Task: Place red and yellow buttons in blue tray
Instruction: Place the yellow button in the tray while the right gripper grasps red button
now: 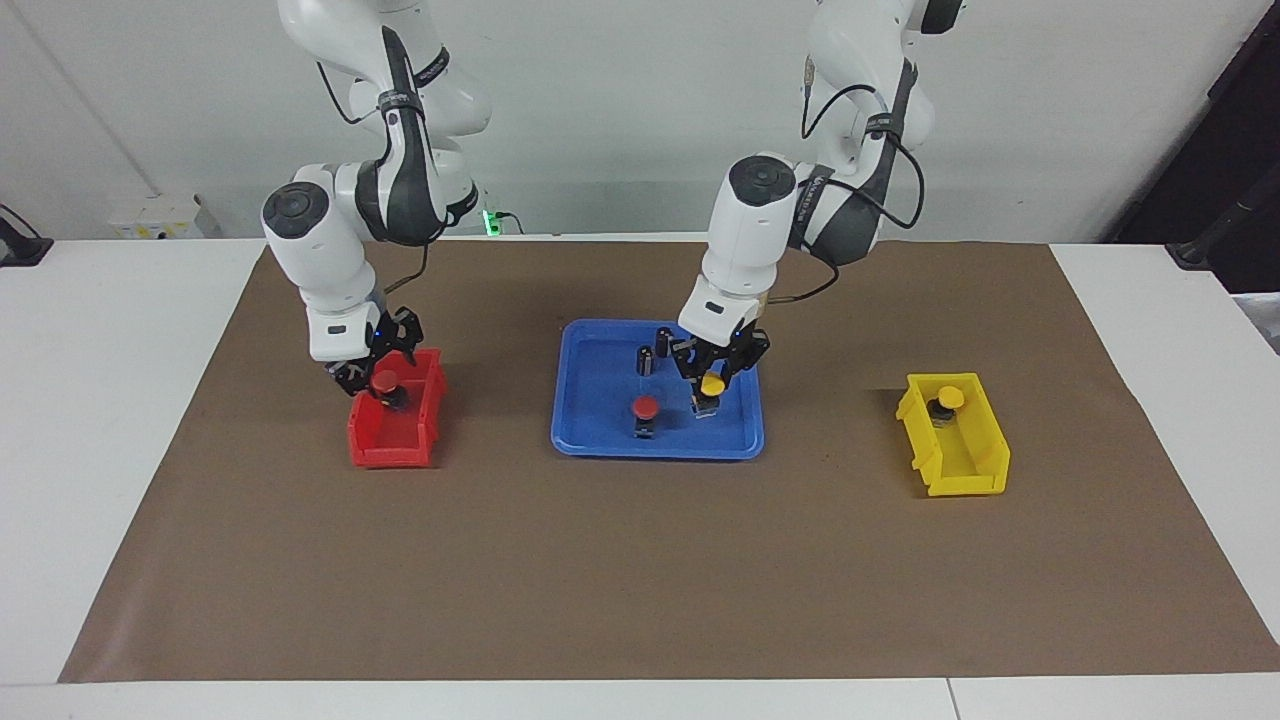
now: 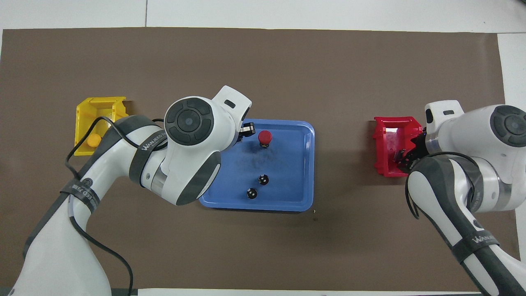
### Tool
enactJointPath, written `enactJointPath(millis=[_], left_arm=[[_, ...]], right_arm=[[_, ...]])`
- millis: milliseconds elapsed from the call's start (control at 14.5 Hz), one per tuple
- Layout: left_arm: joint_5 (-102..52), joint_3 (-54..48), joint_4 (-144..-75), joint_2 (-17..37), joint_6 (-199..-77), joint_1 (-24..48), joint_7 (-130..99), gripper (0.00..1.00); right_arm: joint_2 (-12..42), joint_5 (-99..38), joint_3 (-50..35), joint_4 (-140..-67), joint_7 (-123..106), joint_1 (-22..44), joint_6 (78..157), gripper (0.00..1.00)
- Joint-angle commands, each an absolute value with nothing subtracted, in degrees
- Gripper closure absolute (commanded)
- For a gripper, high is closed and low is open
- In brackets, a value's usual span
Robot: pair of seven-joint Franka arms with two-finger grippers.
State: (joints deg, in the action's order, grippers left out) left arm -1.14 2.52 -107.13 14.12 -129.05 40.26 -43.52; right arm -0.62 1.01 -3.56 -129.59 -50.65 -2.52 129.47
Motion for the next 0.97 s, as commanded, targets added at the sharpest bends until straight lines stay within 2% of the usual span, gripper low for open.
enactJointPath(millis=[0,345,414,483,552,759,897], left_arm=[[-0.88,3.52,-110.48,13.88,-132.45,41.04,-44.38,0.99],[-0.88,3.52,-110.48,16.78,-135.26,43.15,-47.46,0.91],[-0.88,3.52,-110.48,16.96,-135.26,43.07,-47.2,0.74],[-0.88,3.52,-110.48,16.96,-135.18,42.81,-47.11,0.46],[-0.88,3.52,-110.39,16.96,-134.74,42.8,-47.11,0.27],[-0.88,3.52,-108.64,15.3,-130.71,42.37,-47.02,0.19],[-0.88,3.86,-107.32,13.37,-126.5,41.58,-46.32,0.17]], right_arm=[[-2.64,-0.18,-4.22,-133.24,-54.05,-3.43,132.8,0.3],[-2.81,-0.18,-4.13,-134.21,-56.42,-3.6,135.0,0.35],[-2.9,-0.18,-4.13,-134.47,-56.95,-4.13,135.44,0.37],[-2.99,-0.18,-4.13,-134.73,-57.04,-4.48,135.7,0.37],[-3.08,-0.18,-4.13,-135.08,-56.95,-4.66,135.7,0.37],[-3.34,-0.18,-4.13,-135.44,-56.95,-5.01,135.7,0.37],[-3.34,-0.18,-4.13,-135.44,-56.95,-4.92,135.7,0.39]])
